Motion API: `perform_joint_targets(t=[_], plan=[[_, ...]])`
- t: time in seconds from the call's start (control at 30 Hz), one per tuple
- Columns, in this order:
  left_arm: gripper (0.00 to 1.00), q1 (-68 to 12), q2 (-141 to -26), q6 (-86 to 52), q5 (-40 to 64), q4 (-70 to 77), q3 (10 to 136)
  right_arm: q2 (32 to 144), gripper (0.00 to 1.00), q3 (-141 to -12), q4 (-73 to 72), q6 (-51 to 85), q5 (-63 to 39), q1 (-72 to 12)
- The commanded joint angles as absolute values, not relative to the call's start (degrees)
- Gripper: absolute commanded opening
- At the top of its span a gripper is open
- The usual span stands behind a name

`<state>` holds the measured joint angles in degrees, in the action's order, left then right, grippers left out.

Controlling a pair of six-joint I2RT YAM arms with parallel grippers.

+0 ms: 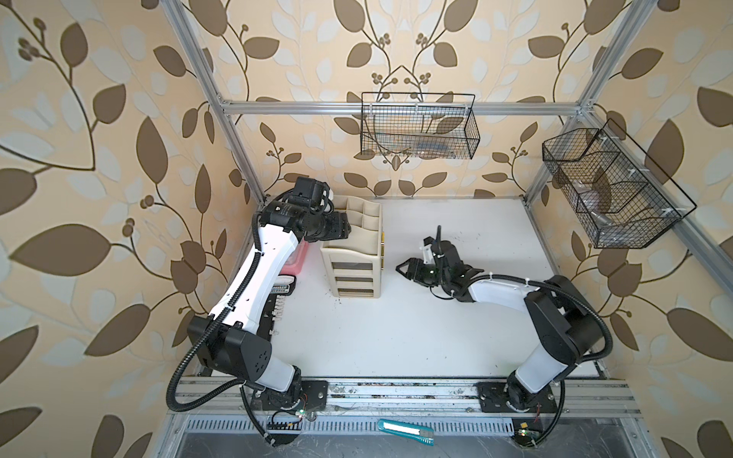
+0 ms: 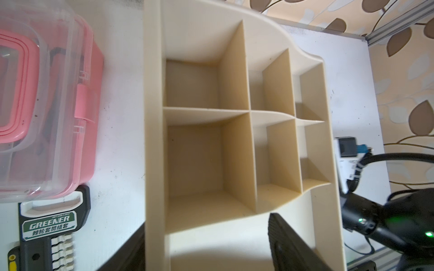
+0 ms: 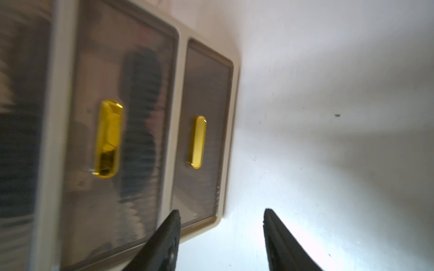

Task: Take the mice out of the drawer
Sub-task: Close the drawer of the storage box, then open the drawer in the storage box.

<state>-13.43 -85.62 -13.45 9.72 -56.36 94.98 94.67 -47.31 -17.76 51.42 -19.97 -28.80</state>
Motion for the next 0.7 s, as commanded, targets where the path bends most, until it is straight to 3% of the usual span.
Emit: perform_joint_targets(t=[0.0,0.1,0.3,0.67], plan=[[0.73,-13.27,-83.42,-13.48,6.88,-58.60,97.38,94.09,0.63,-46.20,-30.83,59.73,-28.23,-27.94],[0.72,-13.27,-82.88,-15.49,5.85,-59.10,97.81,96.70,0.63,-47.78,-38.10,64.84,-30.07,-28.34],[0.66,-13.27,-81.65,-16.70,6.17,-58.08,96.89,104.75,0.52,-51.51,-48.68,72.87,-32.31,-28.95],[0.58,-13.27,-84.23,-17.05,6.37,-58.27,96.68,113.53,0.44,-54.68,-56.84,77.40,-34.04,-29.35]])
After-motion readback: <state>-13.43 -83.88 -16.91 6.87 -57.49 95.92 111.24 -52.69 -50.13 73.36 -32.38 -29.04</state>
